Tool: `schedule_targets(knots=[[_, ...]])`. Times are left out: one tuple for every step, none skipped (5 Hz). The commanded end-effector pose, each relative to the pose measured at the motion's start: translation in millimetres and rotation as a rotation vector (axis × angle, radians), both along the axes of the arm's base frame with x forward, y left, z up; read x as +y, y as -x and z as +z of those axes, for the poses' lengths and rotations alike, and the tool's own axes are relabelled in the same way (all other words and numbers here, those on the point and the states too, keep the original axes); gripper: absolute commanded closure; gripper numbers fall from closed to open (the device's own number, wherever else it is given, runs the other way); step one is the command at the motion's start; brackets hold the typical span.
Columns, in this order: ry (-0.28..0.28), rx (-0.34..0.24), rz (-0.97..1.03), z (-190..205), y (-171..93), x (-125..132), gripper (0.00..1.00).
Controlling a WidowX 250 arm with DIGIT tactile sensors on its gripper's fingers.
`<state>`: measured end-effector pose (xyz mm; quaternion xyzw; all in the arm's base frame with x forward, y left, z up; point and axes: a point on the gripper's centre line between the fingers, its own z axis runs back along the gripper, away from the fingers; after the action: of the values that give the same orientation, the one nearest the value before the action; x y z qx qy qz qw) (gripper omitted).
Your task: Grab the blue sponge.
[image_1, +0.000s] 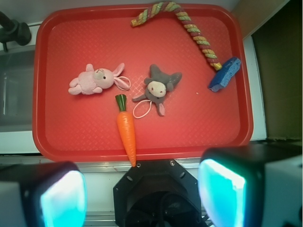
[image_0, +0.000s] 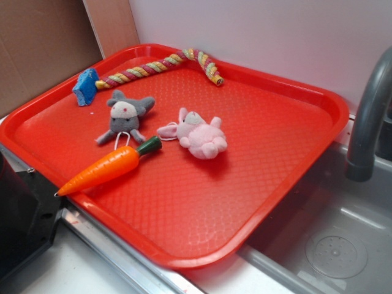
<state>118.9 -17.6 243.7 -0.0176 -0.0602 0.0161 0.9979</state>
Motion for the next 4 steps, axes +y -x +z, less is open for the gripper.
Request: schedule_targets(knots=[[0.0,0.0,0.0,0,0,0,0.0],[0.019,0.073,0.238,-50,-17,50,0.0],[0.055,0.026,0.42,-87,-26,90,0.0],[0.068,0.008,0.492,-107,-36,116,0.0]])
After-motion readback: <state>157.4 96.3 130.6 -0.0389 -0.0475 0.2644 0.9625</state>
